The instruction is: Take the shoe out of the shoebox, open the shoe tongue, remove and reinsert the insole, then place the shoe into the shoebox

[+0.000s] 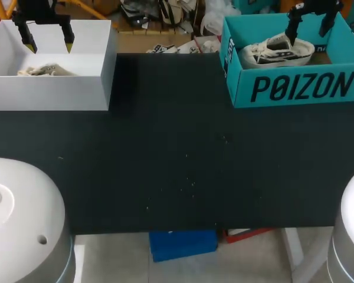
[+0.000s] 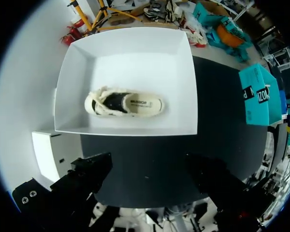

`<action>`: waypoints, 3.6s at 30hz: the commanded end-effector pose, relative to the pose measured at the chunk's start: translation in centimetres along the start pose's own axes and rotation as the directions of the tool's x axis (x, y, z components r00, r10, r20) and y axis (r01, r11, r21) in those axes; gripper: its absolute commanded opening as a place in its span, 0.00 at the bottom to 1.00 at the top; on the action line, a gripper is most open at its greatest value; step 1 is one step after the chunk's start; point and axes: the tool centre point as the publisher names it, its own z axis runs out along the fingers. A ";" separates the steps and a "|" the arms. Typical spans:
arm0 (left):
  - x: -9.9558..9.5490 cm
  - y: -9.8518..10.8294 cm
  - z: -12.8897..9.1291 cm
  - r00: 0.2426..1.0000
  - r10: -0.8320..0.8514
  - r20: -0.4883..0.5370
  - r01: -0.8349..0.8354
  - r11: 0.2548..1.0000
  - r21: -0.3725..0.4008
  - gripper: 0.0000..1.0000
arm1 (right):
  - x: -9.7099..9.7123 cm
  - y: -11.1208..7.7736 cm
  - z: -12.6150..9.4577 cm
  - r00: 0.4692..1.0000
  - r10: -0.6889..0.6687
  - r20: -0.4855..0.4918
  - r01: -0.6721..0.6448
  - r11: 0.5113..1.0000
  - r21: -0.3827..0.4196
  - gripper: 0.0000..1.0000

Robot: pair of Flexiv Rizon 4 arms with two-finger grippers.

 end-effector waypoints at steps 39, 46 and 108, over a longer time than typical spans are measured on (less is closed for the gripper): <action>0.0 0.0 0.0 1.000 0.000 0.001 0.000 1.000 -0.001 1.00 | -4.8 8.8 10.4 0.249 -0.958 0.143 0.967 0.237 -0.097 0.49; 0.0 0.0 0.0 1.000 0.000 0.001 0.000 1.000 -0.001 1.00 | -5.3 10.9 14.3 0.312 -0.937 0.157 0.950 0.305 -0.065 0.49; 0.0 0.0 0.0 1.000 0.000 0.001 0.000 1.000 -0.001 1.00 | -6.6 11.0 14.2 0.418 -0.860 0.292 0.892 0.449 0.047 0.00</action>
